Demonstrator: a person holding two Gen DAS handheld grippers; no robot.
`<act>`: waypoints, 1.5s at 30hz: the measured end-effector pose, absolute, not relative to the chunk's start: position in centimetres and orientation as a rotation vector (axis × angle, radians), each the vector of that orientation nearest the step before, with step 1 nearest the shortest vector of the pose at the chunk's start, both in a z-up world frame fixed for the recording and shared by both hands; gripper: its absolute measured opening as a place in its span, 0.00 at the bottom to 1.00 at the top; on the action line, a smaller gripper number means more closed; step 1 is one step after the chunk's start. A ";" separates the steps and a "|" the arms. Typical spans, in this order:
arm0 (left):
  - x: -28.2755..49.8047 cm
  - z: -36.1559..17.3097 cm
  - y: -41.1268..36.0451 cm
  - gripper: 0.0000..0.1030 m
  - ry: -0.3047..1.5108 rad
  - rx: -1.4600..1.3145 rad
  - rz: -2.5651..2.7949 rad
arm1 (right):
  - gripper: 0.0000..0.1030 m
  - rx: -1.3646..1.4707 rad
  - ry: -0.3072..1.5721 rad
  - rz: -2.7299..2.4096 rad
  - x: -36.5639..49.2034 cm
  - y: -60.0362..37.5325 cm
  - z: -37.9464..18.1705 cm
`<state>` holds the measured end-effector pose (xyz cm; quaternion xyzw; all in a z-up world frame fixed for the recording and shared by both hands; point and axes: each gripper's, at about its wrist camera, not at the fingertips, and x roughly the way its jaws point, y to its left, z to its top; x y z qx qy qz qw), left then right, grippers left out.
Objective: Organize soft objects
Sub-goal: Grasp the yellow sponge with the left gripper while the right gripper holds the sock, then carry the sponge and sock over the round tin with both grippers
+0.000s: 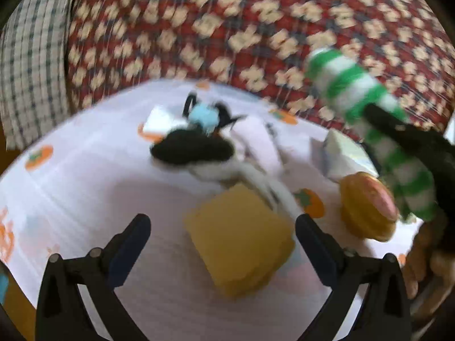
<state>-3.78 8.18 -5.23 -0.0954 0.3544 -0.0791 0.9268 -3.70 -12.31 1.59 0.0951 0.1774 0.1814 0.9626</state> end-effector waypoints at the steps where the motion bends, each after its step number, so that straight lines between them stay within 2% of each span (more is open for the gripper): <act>1: -3.4 -5.6 8.1 1.00 0.744 -0.210 -0.142 | 0.41 0.191 0.361 0.364 -3.7 -12.3 1.6; 4: -2.2 -6.8 8.5 0.95 0.804 -0.278 -0.075 | 0.41 0.173 0.360 0.357 -3.7 -12.1 1.5; 5: -2.4 -6.7 8.7 0.86 0.785 -0.297 -0.073 | 0.41 0.163 0.357 0.352 -3.7 -12.0 1.5; 6: -2.6 -6.6 9.0 0.81 0.760 -0.327 -0.073 | 0.41 0.149 0.351 0.346 -3.9 -11.9 1.5; 8: -2.8 -6.9 9.4 0.59 0.758 -0.346 -0.079 | 0.41 0.138 0.343 0.346 -4.0 -11.8 1.6; 15: -4.0 -6.9 10.0 0.57 0.710 -0.364 -0.114 | 0.41 0.127 0.311 0.348 -4.8 -11.8 1.9; 21: -6.1 -5.0 10.5 0.58 0.579 -0.306 -0.056 | 0.41 0.176 0.287 0.353 -5.5 -13.3 2.4; 31: -7.7 -3.8 11.0 0.59 0.512 -0.259 -0.040 | 0.41 0.204 0.266 0.340 -6.7 -15.2 2.7; 33: -7.8 -4.1 11.0 0.66 0.543 -0.246 -0.063 | 0.41 0.207 0.266 0.339 -6.7 -15.2 2.7; 35: -8.1 -4.5 11.2 0.82 0.559 -0.241 -0.050 | 0.41 0.212 0.265 0.345 -6.8 -15.3 2.7; 40: -7.8 -5.2 11.8 0.82 0.581 -0.235 0.018 | 0.42 0.204 0.265 0.344 -7.0 -15.4 2.7; 42: -7.5 -5.6 11.9 0.80 0.601 -0.224 0.036 | 0.42 0.199 0.267 0.342 -7.1 -15.4 2.6; 43: -7.3 -6.0 12.0 0.73 0.622 -0.224 0.038 | 0.42 0.200 0.267 0.343 -7.1 -15.4 2.6; 44: -7.0 -6.5 12.2 0.60 0.646 -0.238 0.030 | 0.42 0.201 0.267 0.343 -7.1 -15.4 2.6; 45: -6.8 -6.8 12.5 0.52 0.661 -0.267 0.011 | 0.42 0.200 0.269 0.342 -7.1 -15.4 2.6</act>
